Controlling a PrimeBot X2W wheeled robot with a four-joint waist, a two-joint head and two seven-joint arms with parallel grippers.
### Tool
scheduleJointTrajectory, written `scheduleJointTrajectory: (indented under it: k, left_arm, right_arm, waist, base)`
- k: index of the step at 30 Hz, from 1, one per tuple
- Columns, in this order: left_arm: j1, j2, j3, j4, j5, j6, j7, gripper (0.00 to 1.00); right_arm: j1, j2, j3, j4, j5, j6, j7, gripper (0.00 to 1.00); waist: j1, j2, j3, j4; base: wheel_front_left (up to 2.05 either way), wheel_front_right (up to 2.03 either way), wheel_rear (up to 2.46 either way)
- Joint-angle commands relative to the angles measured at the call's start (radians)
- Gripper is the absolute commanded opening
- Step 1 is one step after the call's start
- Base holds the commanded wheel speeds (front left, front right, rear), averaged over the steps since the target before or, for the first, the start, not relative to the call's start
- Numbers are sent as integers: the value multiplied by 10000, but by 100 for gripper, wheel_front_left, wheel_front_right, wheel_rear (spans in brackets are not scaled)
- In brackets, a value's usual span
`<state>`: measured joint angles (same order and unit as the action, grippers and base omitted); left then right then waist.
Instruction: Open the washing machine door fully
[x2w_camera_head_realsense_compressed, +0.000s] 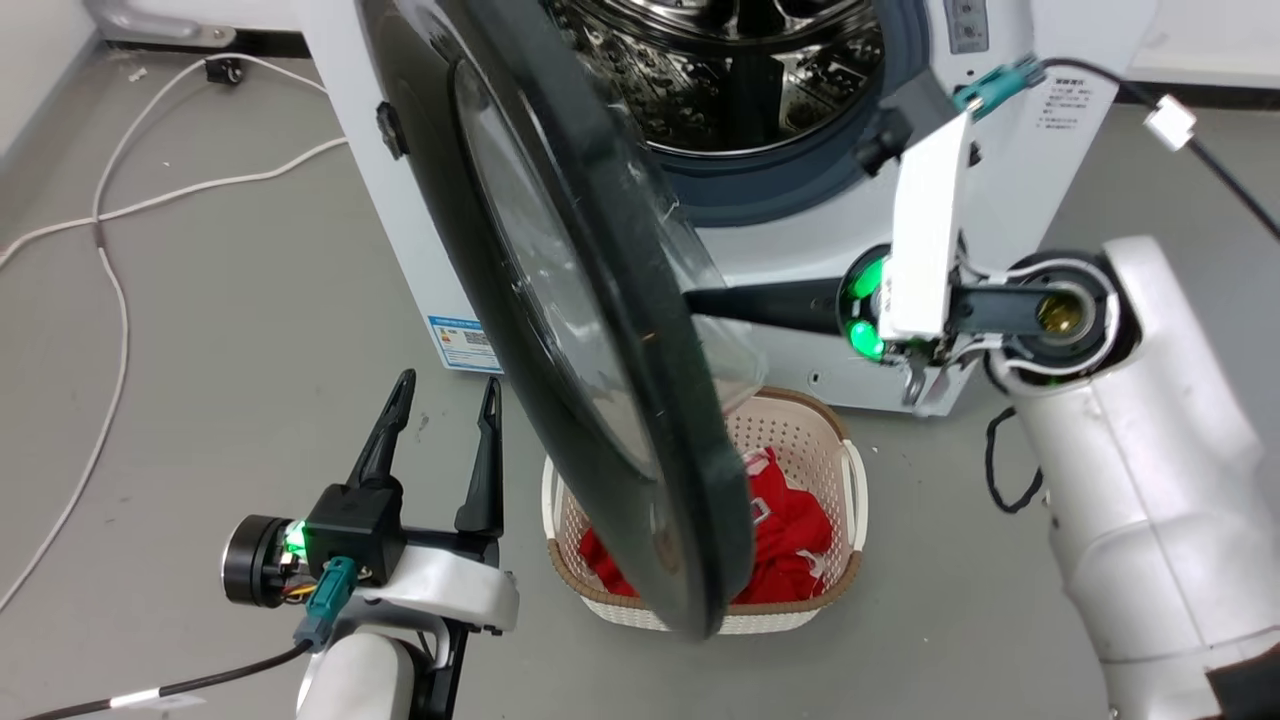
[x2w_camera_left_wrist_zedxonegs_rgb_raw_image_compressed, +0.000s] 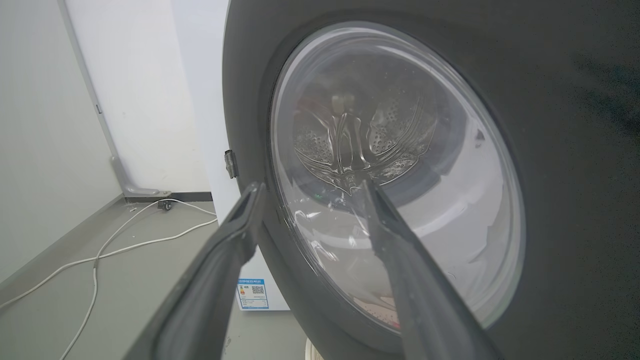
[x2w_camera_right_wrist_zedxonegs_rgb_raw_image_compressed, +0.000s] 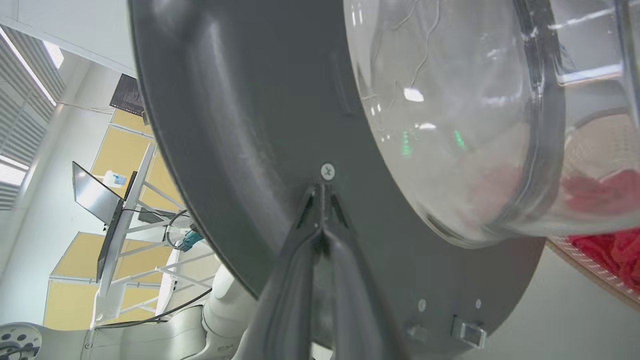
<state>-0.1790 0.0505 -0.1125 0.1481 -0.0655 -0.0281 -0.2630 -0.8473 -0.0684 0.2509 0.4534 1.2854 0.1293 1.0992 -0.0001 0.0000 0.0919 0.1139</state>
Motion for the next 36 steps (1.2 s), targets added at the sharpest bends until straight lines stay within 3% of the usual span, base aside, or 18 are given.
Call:
scheduleJointTrajectory:
  k: [1, 10, 28, 36]
  left_arm:
    - [138, -6, 17, 13, 25, -52, -25, 100]
    - [338, -6, 18, 4, 12, -29, -25, 100]
    - [759, 0, 579, -58, 4, 47, -23, 100]
    - [988, 3, 857, -105, 89, -11, -25, 100]
  right_arm:
    - [243, 103, 85, -98, 109, 25, -36, 0]
    - [938, 202, 330, -644, 412, 25, -681, 0]
    - [4093, -147, -2555, -1435, -769, 23, -6984, 0]
    - [6168, -8, -2791, -2177, -1204, 25, -8808, 0]
  waist:
    - [1, 0, -64, 77]
    - [1, 0, -246, 203]
    - [1, 0, -706, -624]
    - [1, 0, -764, -886]
  base:
    - [0, 0, 0]
    - [0, 0, 0]
    - [0, 0, 0]
    - [0, 0, 0]
